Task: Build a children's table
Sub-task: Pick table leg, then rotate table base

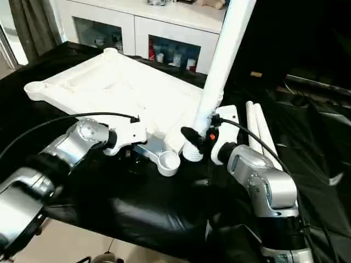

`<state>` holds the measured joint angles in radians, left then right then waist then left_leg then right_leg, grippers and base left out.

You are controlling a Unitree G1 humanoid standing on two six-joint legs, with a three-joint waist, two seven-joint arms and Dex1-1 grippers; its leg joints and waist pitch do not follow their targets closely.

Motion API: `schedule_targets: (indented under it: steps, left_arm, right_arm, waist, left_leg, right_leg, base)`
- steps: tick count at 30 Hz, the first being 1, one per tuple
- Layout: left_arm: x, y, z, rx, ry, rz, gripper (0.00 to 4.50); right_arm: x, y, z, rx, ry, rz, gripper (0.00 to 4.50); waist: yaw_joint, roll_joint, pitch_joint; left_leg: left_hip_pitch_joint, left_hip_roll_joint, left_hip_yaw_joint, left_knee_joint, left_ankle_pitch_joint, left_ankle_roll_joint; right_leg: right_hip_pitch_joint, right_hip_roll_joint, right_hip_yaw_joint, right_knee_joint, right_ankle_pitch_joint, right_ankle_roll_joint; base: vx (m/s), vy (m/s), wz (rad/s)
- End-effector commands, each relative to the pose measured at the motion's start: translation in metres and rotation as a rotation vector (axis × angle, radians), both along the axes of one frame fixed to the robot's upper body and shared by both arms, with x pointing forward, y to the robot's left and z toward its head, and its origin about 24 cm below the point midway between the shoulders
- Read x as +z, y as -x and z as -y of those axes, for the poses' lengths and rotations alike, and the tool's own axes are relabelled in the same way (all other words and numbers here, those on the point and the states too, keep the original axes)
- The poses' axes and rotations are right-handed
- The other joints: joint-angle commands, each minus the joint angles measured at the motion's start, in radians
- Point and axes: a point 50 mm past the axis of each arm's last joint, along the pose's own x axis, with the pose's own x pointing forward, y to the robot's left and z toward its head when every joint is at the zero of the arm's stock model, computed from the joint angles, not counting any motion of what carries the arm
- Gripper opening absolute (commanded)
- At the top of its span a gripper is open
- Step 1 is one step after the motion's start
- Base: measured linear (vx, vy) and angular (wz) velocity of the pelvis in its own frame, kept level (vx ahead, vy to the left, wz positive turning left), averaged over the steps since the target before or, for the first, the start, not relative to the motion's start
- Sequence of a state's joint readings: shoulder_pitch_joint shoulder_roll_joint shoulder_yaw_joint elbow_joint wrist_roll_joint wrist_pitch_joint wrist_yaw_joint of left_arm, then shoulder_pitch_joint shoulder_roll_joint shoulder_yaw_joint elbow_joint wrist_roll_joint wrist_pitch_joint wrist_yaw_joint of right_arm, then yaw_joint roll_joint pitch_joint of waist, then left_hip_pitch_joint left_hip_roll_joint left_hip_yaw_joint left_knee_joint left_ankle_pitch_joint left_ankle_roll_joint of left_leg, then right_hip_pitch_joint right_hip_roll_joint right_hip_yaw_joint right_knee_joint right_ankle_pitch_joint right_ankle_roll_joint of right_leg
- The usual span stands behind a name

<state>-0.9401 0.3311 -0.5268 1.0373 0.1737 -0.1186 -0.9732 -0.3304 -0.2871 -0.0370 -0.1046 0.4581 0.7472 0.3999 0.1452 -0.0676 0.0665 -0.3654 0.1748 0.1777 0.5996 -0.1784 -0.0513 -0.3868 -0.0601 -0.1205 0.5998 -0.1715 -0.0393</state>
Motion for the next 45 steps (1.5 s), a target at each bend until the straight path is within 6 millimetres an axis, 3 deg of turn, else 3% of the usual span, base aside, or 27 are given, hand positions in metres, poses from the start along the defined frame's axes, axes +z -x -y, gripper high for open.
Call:
schedule_targets:
  steps: [1, 4, 6, 8, 11, 12, 17, 23, 30, 31, 32, 34, 36, 39, 43, 44, 45]
  left_arm:
    - [0.004, -0.001, 0.003, -0.026, 0.001, 0.000, 2.42]
    - [0.005, 0.000, 0.004, -0.070, -0.040, -0.022, 2.20]
    - [0.005, 0.000, 0.001, -0.106, -0.096, -0.049, 2.19]
    - [0.005, 0.001, -0.001, -0.143, -0.143, -0.080, 1.82]
    - [0.006, 0.002, -0.001, -0.165, -0.165, -0.108, 1.76]
    - [0.006, 0.003, -0.003, -0.174, -0.192, -0.132, 1.49]
    - [0.006, 0.002, -0.006, -0.156, -0.235, -0.157, 1.13]
    - [0.007, 0.001, -0.003, -0.111, -0.181, -0.217, 0.83]
    - [-0.003, 0.002, 0.013, 0.146, 0.060, -0.305, 0.51]
    - [-0.004, 0.002, 0.014, 0.159, 0.076, -0.304, 0.51]
    - [-0.004, 0.002, 0.014, 0.159, 0.076, -0.304, 0.45]
    - [-0.009, 0.007, 0.023, 0.156, 0.135, -0.257, 0.40]
    - [-0.014, 0.012, 0.026, 0.123, 0.141, -0.231, 0.27]
    - [-0.028, 0.023, 0.024, 0.100, 0.060, -0.191, 0.11]
    - [-0.030, 0.027, 0.026, 0.093, 0.087, -0.193, 0.00]
    - [-0.030, 0.028, 0.027, 0.097, 0.096, -0.182, 0.00]
    - [-0.029, 0.029, 0.027, 0.097, 0.107, -0.165, 0.00]
  right_arm:
    - [0.005, 0.001, 0.006, -0.018, 0.019, 0.023, 1.92]
    - [0.005, 0.001, 0.007, -0.018, 0.023, 0.022, 1.92]
    - [0.004, 0.000, 0.006, -0.015, 0.032, 0.022, 1.92]
    - [0.005, -0.001, 0.005, -0.010, 0.037, 0.024, 1.92]
    - [0.005, -0.001, 0.004, -0.005, 0.042, 0.028, 1.92]
    - [0.005, -0.002, 0.004, -0.002, 0.045, 0.030, 1.92]
    - [0.004, -0.002, 0.003, 0.003, 0.056, 0.030, 1.92]
    - [0.003, -0.002, 0.003, 0.001, 0.060, 0.029, 1.92]
    - [0.005, -0.008, 0.005, -0.012, 0.054, 0.028, 1.92]
    - [0.005, -0.008, 0.005, -0.012, 0.053, 0.029, 1.92]
    - [0.005, -0.008, 0.005, -0.012, 0.053, 0.029, 1.92]
    - [0.004, -0.010, 0.006, -0.025, 0.058, 0.028, 1.92]
    - [0.003, -0.012, 0.008, -0.038, 0.064, 0.029, 1.92]
    - [0.003, -0.020, 0.012, -0.092, 0.090, 0.087, 1.92]
    - [0.005, -0.021, 0.010, -0.068, 0.097, 0.127, 1.92]
    - [0.005, -0.021, 0.008, -0.044, 0.063, 0.123, 1.92]
    - [0.005, -0.021, 0.006, -0.013, 0.026, 0.122, 1.92]
  waist:
    - [0.001, 0.020, -0.081]
    - [0.000, 0.020, -0.080]
    - [0.000, 0.019, -0.079]
    - [0.000, 0.018, -0.078]
    - [-0.001, 0.017, -0.080]
    - [0.000, 0.018, -0.079]
    - [-0.001, 0.018, -0.079]
    - [-0.001, 0.014, -0.078]
    - [-0.003, 0.011, -0.078]
    - [-0.004, 0.003, -0.078]
    - [-0.002, 0.008, -0.078]
    - [-0.005, -0.001, -0.077]
    - [-0.005, 0.006, -0.076]
    - [-0.008, 0.005, -0.073]
    - [-0.010, 0.005, -0.068]
    - [-0.010, 0.016, -0.069]
    - [-0.011, 0.016, -0.072]
  left_leg:
    - [0.021, 0.076, -0.035, -0.075, -0.175, -0.038]
    - [0.021, 0.078, -0.035, -0.075, -0.181, -0.037]
    - [0.022, 0.076, -0.034, -0.075, -0.181, -0.035]
    - [0.020, 0.076, -0.035, -0.075, -0.177, -0.033]
    - [0.020, 0.077, -0.035, -0.075, -0.165, -0.031]
    - [0.021, 0.077, -0.033, -0.074, -0.161, -0.026]
    - [0.020, 0.078, -0.034, -0.074, -0.167, -0.024]
    - [0.020, 0.077, -0.032, -0.073, -0.164, -0.016]
    - [0.018, 0.077, -0.031, -0.070, -0.149, -0.001]
    - [0.018, 0.076, -0.030, -0.069, -0.147, 0.003]
    - [0.018, 0.075, -0.030, -0.069, -0.144, 0.006]
    - [0.018, 0.075, -0.029, -0.069, -0.145, 0.011]
    - [0.020, 0.081, -0.033, -0.071, -0.160, 0.005]
    - [0.024, 0.079, -0.031, -0.074, -0.185, -0.009]
    - [0.027, 0.074, -0.030, -0.075, -0.218, -0.013]
    - [0.030, 0.074, -0.032, -0.076, -0.228, -0.014]
    - [0.028, 0.077, -0.034, -0.076, -0.236, -0.013]
  right_leg:
    - [0.056, -0.130, 0.079, -0.070, -0.196, -0.109]
    - [0.056, -0.132, 0.079, -0.068, -0.189, -0.131]
    - [0.055, -0.131, 0.079, -0.070, -0.203, -0.127]
    - [0.057, -0.132, 0.079, -0.071, -0.207, -0.122]
    - [0.057, -0.133, 0.080, -0.067, -0.190, -0.129]
    - [0.057, -0.134, 0.080, -0.067, -0.177, -0.140]
    - [0.058, -0.134, 0.079, -0.067, -0.186, -0.145]
    - [0.059, -0.135, 0.078, -0.070, -0.212, -0.144]
    - [0.062, -0.136, 0.077, -0.068, -0.200, -0.172]
    - [0.061, -0.134, 0.077, -0.069, -0.203, -0.170]
    - [0.062, -0.135, 0.077, -0.070, -0.211, -0.166]
    - [0.059, -0.132, 0.075, -0.074, -0.242, -0.149]
    - [0.057, -0.137, 0.075, -0.076, -0.269, -0.142]
    - [0.049, -0.134, 0.076, -0.083, -0.318, -0.122]
    - [0.048, -0.132, 0.075, -0.096, -0.397, -0.087]
    - [0.048, -0.130, 0.074, -0.098, -0.404, -0.081]
    - [0.052, -0.132, 0.074, -0.095, -0.382, -0.087]
  base:
    - [0.000, 0.000, 0.00]
    - [0.000, 0.000, 0.00]
    - [0.000, 0.000, 0.00]
    - [0.000, 0.000, 0.00]
    - [0.000, 0.000, 0.00]
    - [0.000, 0.000, 0.00]
    - [0.000, 0.000, 0.00]
    - [0.000, 0.000, 0.00]
    - [0.000, 0.000, 0.00]
    - [0.000, 0.000, 0.00]
    - [0.000, 0.000, 0.00]
    - [0.000, 0.000, 0.00]
    - [0.000, 0.000, 0.00]
    - [0.000, 0.000, 0.00]
    - [0.000, 0.000, 0.00]
    - [0.000, 0.000, 0.00]
    - [0.000, 0.000, 0.00]
